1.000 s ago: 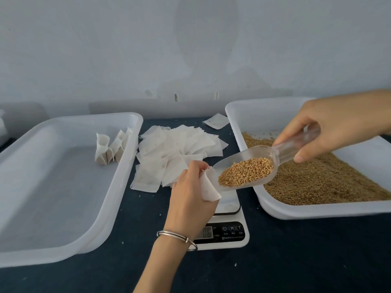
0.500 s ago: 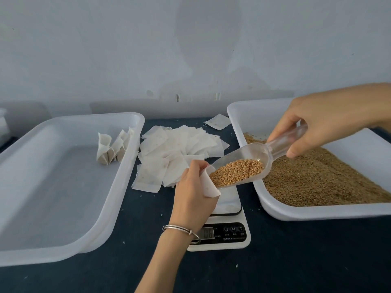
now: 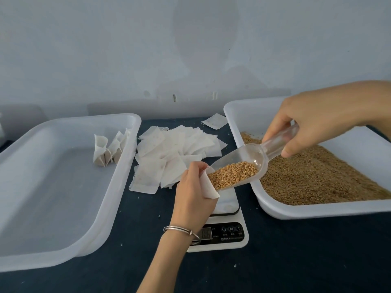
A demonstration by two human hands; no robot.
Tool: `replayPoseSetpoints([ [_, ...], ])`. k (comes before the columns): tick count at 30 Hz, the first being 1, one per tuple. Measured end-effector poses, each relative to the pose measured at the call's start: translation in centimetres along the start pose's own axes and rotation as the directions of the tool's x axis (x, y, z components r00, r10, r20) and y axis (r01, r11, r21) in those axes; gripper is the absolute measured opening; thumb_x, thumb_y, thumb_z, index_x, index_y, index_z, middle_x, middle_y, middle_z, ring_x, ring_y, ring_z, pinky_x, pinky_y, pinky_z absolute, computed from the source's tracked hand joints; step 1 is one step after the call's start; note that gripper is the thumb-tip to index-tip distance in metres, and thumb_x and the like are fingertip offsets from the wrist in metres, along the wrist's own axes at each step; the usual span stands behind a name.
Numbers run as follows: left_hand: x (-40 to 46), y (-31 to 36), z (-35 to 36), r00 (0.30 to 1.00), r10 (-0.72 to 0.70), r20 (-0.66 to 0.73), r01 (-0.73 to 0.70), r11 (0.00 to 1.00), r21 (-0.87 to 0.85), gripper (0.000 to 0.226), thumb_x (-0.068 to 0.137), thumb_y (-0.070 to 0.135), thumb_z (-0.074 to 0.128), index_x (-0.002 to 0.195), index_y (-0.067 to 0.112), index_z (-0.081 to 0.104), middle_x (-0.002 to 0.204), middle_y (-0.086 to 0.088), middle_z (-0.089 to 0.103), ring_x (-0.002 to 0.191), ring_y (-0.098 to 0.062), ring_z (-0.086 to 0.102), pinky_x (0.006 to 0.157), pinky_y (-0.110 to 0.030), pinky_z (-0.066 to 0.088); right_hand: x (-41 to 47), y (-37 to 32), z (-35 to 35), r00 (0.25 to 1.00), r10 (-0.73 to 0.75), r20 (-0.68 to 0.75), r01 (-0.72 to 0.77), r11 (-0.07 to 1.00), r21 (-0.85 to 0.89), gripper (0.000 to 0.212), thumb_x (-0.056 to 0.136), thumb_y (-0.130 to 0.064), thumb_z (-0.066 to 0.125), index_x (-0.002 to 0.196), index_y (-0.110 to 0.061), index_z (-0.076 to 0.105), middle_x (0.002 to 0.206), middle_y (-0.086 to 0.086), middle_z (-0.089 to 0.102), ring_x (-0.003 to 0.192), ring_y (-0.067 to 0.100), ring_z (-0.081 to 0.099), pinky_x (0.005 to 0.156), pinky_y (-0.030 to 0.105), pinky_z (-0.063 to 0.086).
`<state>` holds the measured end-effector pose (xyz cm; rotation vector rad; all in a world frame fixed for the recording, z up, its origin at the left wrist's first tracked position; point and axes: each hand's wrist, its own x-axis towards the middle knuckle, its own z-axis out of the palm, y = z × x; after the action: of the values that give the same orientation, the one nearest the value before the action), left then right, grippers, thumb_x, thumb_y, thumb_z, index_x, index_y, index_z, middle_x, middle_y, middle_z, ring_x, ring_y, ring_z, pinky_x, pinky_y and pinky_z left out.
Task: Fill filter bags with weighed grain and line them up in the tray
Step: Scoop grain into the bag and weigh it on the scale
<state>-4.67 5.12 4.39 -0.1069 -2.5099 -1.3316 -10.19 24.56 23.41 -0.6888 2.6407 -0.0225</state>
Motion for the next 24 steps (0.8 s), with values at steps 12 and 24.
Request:
replayPoseSetpoints([
  [12, -0.1, -0.4, 0.3, 1.0, -0.009, 0.011, 0.01, 1.0, -0.008, 0.056, 0.071, 0.003, 0.069, 0.094, 0.044, 0.039, 0.098, 0.009, 0.055, 0.088, -0.009, 0.057, 0.068, -0.026, 0.053, -0.4, -1.3, 0.0, 1.0, 0.028, 0.003, -0.027, 0.984, -0.176, 0.024, 0.08, -0.032, 0.066, 0.103, -0.04, 0.068, 0.066, -0.009, 0.065, 0.04, -0.003, 0.049, 0.049, 0.019, 0.038],
  [24, -0.2, -0.2, 0.1, 1.0, -0.004, 0.012, 0.005, 1.0, -0.02, 0.055, 0.071, 0.002, 0.068, 0.091, 0.043, 0.039, 0.091, 0.012, 0.054, 0.086, -0.008, 0.056, 0.065, -0.013, 0.046, -0.3, -1.0, 0.3, 0.999, 0.026, -0.023, -0.028, 0.993, -0.115, 0.029, 0.079, -0.034, 0.069, 0.107, -0.042, 0.067, 0.062, -0.013, 0.065, 0.071, 0.007, 0.064, 0.056, 0.022, 0.04],
])
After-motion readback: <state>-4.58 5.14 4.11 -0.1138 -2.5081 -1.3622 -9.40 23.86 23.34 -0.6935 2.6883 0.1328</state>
